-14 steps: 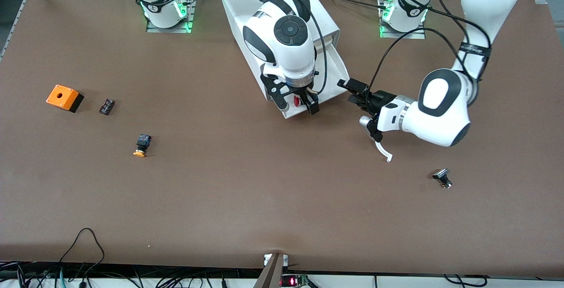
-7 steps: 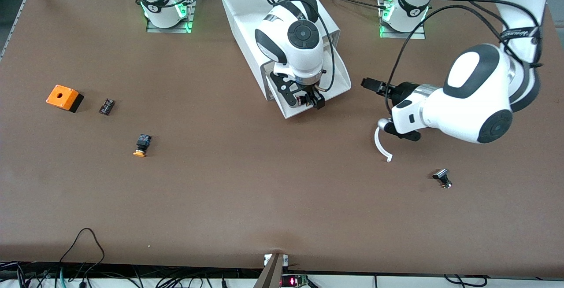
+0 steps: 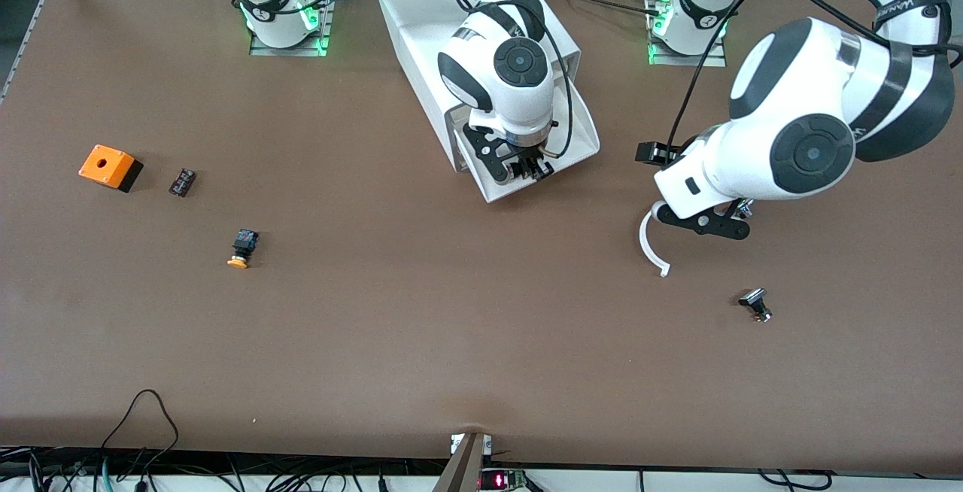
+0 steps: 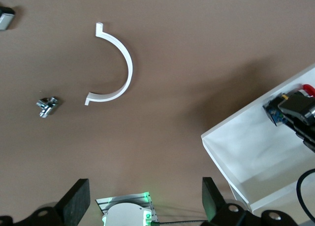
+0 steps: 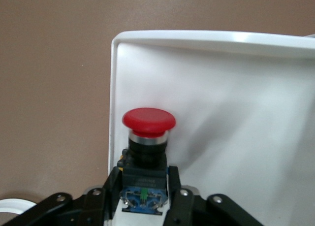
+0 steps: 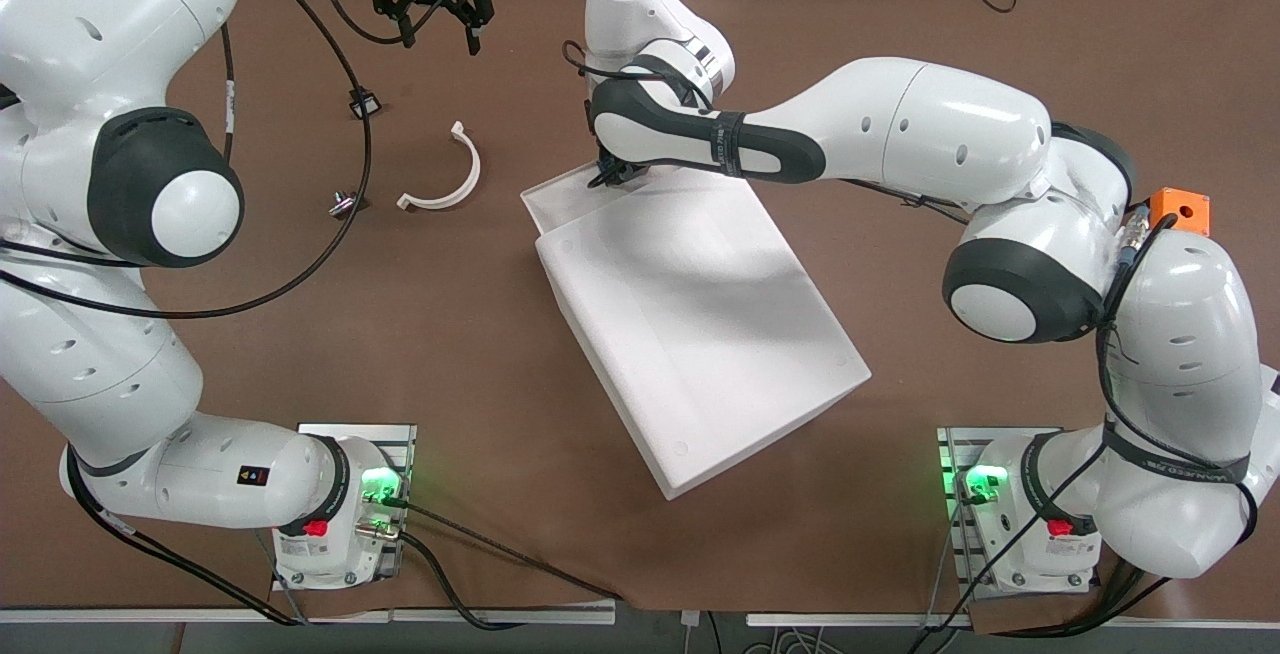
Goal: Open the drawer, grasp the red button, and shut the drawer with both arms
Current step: 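Lift the red button out with the right gripper while the left gripper releases, then push the drawer shut with the left gripper while the right gripper carries the button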
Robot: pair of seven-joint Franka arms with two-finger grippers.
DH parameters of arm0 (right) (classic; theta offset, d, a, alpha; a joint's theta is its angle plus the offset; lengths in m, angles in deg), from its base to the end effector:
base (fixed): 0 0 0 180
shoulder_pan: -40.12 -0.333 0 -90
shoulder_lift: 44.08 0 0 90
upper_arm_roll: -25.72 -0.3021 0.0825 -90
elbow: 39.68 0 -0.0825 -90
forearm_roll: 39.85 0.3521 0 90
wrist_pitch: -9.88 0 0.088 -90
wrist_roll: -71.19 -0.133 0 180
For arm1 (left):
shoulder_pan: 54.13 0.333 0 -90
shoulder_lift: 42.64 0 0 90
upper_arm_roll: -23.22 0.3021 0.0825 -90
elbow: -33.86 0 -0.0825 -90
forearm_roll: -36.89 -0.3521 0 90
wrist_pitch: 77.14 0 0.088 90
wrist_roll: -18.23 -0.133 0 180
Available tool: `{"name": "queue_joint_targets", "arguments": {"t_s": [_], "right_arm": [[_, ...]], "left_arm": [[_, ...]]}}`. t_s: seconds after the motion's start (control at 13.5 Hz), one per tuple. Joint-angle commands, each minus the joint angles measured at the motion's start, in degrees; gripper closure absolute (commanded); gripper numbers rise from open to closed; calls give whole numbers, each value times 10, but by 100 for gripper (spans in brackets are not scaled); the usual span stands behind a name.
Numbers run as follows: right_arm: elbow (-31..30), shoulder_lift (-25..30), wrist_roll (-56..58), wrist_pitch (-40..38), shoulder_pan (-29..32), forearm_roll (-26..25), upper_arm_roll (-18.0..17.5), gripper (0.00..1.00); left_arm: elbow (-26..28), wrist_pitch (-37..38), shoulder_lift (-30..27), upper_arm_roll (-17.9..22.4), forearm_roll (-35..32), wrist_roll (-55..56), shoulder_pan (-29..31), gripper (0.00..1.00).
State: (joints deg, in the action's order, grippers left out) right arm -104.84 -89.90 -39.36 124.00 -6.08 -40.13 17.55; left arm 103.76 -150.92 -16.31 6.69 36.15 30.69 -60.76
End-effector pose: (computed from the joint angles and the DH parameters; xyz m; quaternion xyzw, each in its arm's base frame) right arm 0.4475 0.5739 0.3111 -0.8702 0.4894 0.0436 0.0370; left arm 0.5606 -0.2012 0.4630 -0.9769 0.0887 0.1943 0.0011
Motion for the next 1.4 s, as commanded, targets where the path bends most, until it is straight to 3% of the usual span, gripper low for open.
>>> {"name": "queue_joint_targets", "arguments": {"t_s": [0.0, 0.07, 0.15, 0.37, 0.59, 0.81, 0.96, 1.11, 1.33], "right_arm": [[21, -7, -4, -3, -4, 6, 3, 88], [23, -6, -3, -4, -4, 5, 4, 98], [24, -4, -3, -5, -4, 5, 6, 100], [61, -2, -3, -37, 21, 8, 4, 100], [105, 6, 25, -85, 59, 25, 3, 100], [105, 41, 204, -140, 83, 19, 10, 100], [102, 54, 318, -170, 96, 13, 31, 100], [84, 71, 436, -223, 97, 13, 74, 100], [31, 111, 635, -244, 112, 21, 134, 100]], "left_arm": [[-57, 7, 32, 9, -16, 6, 0, 0], [-74, 6, 40, 9, -16, 4, 1, 0], [-75, 6, 42, 9, -15, 9, 4, 0], [-60, -32, 44, 11, -16, 57, 7, 0], [-9, -96, 35, 10, -19, 149, 3, 1], [55, -183, 22, 2, -18, 194, 0, 1], [141, -269, -6, 1, -19, 252, -13, 1], [226, -367, -36, -1, -19, 293, -17, 1], [281, -428, -38, -16, -20, 397, -40, 1]]}}
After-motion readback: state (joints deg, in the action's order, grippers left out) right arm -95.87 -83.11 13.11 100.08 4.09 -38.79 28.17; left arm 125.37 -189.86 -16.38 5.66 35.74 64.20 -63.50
